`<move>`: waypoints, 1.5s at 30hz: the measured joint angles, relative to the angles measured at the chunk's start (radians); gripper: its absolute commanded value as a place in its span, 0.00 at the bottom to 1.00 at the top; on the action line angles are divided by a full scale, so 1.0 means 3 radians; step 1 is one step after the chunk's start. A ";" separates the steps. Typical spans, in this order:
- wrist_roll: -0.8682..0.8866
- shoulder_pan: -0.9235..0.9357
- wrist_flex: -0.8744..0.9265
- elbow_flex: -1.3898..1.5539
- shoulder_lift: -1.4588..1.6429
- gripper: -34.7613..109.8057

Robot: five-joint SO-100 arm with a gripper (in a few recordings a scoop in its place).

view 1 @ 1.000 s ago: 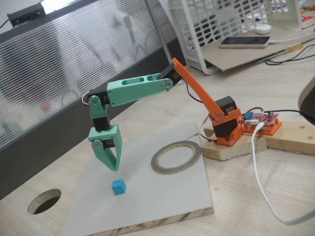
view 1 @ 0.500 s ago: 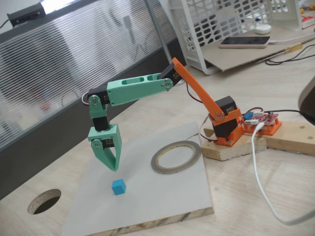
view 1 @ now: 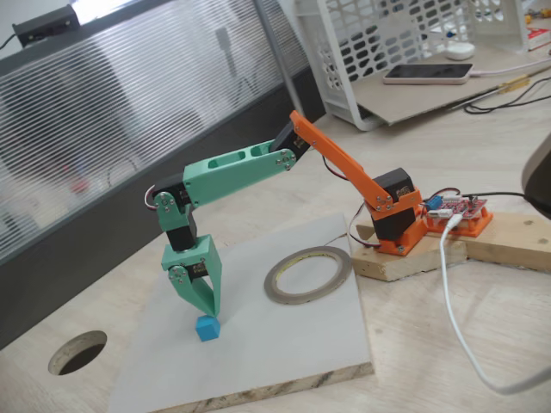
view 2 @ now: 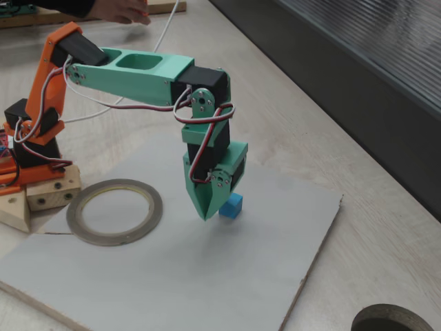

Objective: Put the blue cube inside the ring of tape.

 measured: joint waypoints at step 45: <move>0.0000 -0.0240 -0.0624 0.0000 -0.0026 0.24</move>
